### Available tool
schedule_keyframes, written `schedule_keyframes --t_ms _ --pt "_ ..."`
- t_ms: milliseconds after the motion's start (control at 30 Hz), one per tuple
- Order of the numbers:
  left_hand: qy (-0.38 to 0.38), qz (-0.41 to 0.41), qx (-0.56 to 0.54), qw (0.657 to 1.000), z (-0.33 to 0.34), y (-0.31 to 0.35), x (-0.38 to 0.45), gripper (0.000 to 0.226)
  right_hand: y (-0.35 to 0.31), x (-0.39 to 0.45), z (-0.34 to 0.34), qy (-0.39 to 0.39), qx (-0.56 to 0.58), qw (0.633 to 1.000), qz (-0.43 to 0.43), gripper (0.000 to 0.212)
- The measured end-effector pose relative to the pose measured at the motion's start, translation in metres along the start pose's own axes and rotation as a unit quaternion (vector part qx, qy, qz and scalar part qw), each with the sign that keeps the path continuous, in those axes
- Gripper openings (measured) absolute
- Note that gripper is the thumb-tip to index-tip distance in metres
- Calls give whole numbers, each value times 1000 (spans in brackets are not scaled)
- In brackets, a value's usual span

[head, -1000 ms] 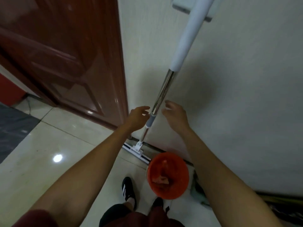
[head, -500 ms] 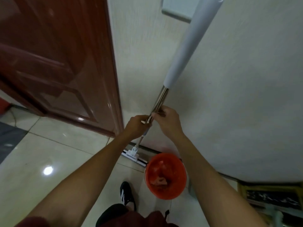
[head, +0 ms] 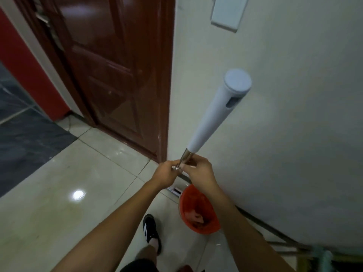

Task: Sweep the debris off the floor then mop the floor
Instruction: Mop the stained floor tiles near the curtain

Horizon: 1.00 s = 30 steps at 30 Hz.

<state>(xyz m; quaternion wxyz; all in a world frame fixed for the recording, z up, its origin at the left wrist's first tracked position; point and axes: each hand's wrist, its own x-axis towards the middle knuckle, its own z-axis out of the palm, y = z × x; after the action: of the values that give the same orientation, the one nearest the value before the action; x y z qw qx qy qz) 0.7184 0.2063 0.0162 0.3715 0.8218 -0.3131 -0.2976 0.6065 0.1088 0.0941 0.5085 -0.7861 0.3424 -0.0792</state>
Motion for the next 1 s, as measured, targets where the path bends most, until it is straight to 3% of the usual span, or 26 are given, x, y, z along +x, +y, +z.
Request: schedule_keyframes --t_ms 133,200,300,400,533,633,700,800,900,1000 --pt "-3 -26 -4 1000 8 -24 -58 17 2 -55 21 -23 -41 999 -21 7" --pt "-17 -33 -5 999 10 -33 -86 31 11 -83 29 -37 -27 999 -28 9" --pt "-33 -41 -70 996 9 -45 -128 60 20 -125 43 -136 -41 987 72 14" --pt "-61 -49 -18 997 19 -68 -155 34 34 -156 61 -108 -32 993 24 29" --pt "-80 -35 -8 996 39 -104 -194 31 46 -214 85 -94 -32 995 -12 35" --pt "-110 -37 0 993 56 -133 -228 28 60 -255 106 -65 38 994 74 36" --pt "-139 -38 18 989 68 -150 -249 36 72 -279 123 -52 125 972 191 31" --pt "-184 -75 4 980 92 -176 -273 47 94 -313 144 -58 157 934 315 28" --pt "-159 -196 -123 960 111 -192 -290 49 119 -337 162 -76 152 903 395 58" --pt "-110 -299 -242 917 127 -203 -300 43 131 -351 177 -82 122 892 428 65"
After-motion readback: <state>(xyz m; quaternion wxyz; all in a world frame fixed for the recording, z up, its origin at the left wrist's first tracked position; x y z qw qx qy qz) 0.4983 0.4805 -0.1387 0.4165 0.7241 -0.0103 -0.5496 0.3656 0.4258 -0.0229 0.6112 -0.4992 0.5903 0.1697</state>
